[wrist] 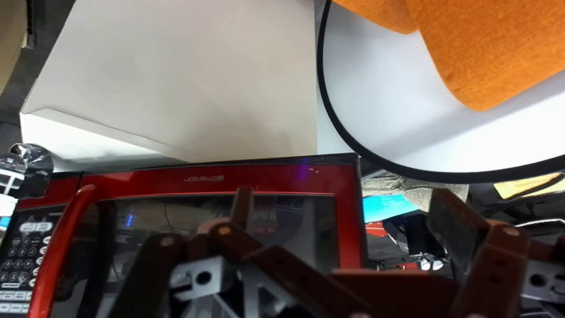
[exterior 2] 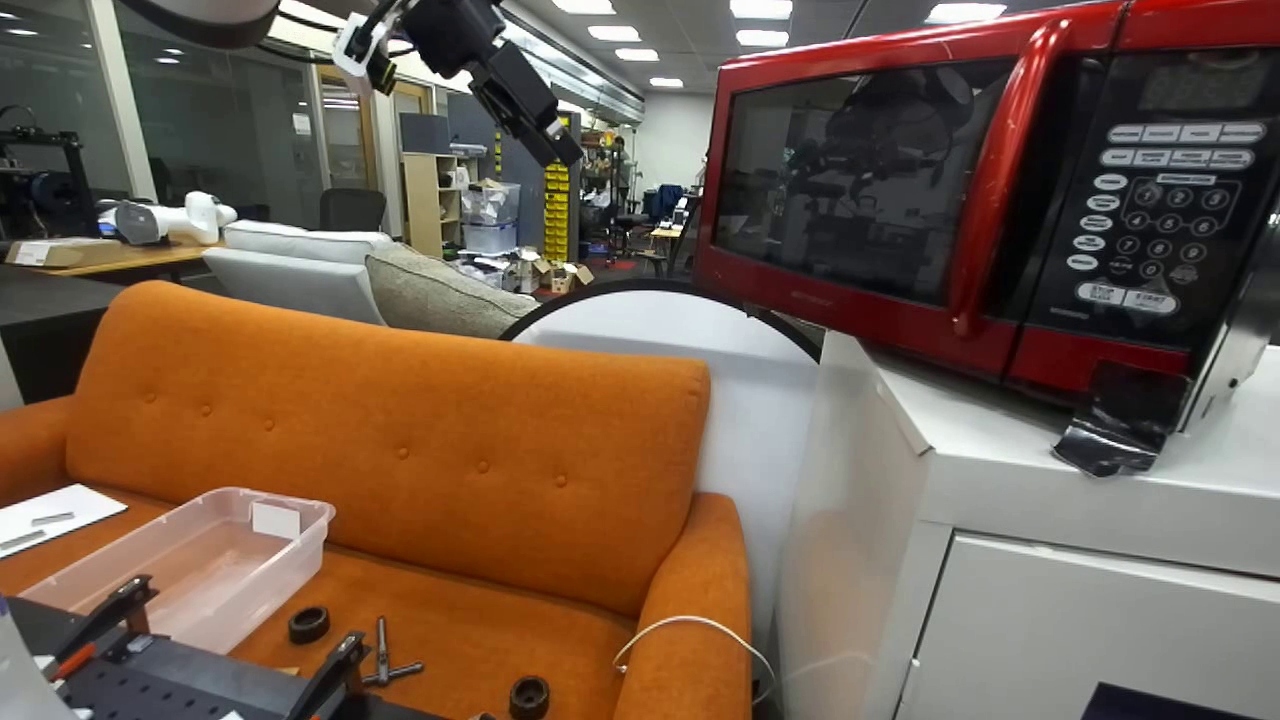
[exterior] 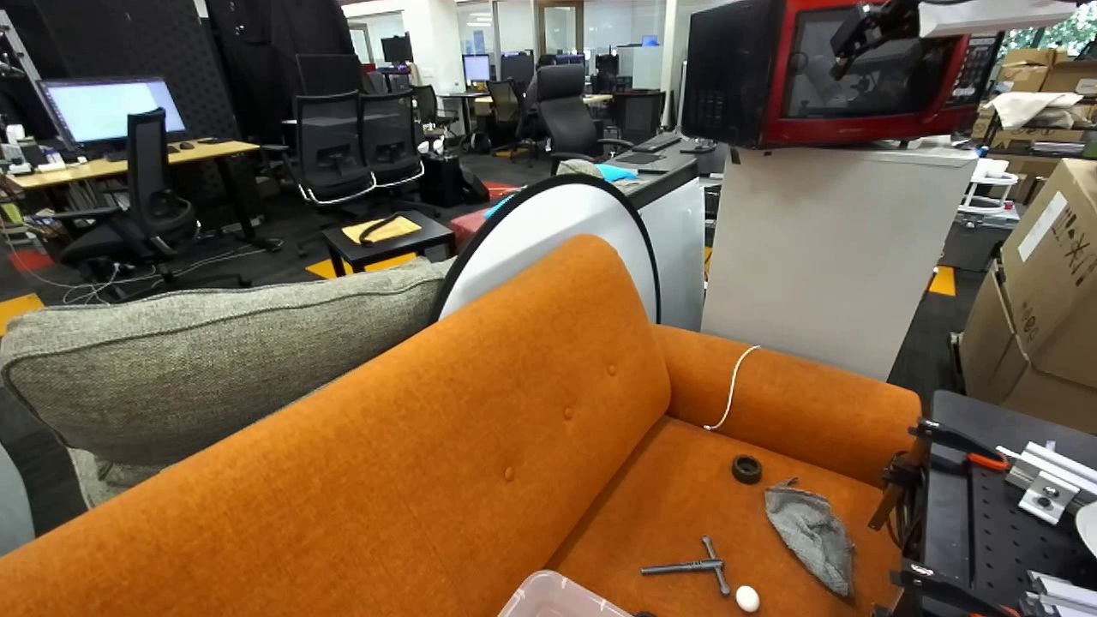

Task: Open the microwave door

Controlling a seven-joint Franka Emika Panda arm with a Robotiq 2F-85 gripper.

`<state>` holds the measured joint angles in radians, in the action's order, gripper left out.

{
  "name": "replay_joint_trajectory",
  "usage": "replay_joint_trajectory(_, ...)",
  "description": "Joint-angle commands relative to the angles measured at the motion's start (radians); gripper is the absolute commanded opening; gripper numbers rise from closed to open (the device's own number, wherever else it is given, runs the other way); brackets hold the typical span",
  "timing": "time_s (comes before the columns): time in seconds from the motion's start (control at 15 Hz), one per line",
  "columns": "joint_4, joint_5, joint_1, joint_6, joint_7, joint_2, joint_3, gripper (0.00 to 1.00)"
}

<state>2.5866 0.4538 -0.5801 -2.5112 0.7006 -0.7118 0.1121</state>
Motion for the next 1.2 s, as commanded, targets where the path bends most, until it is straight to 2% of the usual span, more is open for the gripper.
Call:
replay_joint_trajectory(0.0,-0.06,0.038,-0.082,-0.035,0.047,0.063,-0.01,1.0)
replay_joint_trajectory(0.33,-0.143,0.087,-0.222,-0.07,0.062,0.134,-0.042,1.0)
replay_joint_trajectory(0.6,-0.207,0.176,-0.332,-0.083,0.129,0.197,-0.034,1.0)
replay_joint_trajectory(0.67,-0.219,0.189,-0.339,-0.077,0.144,0.203,-0.045,1.0)
replay_joint_trajectory(0.73,-0.188,0.156,-0.293,-0.056,0.1,0.172,-0.07,1.0)
replay_joint_trajectory(1.13,-0.211,0.174,-0.305,-0.056,0.129,0.194,-0.07,1.0)
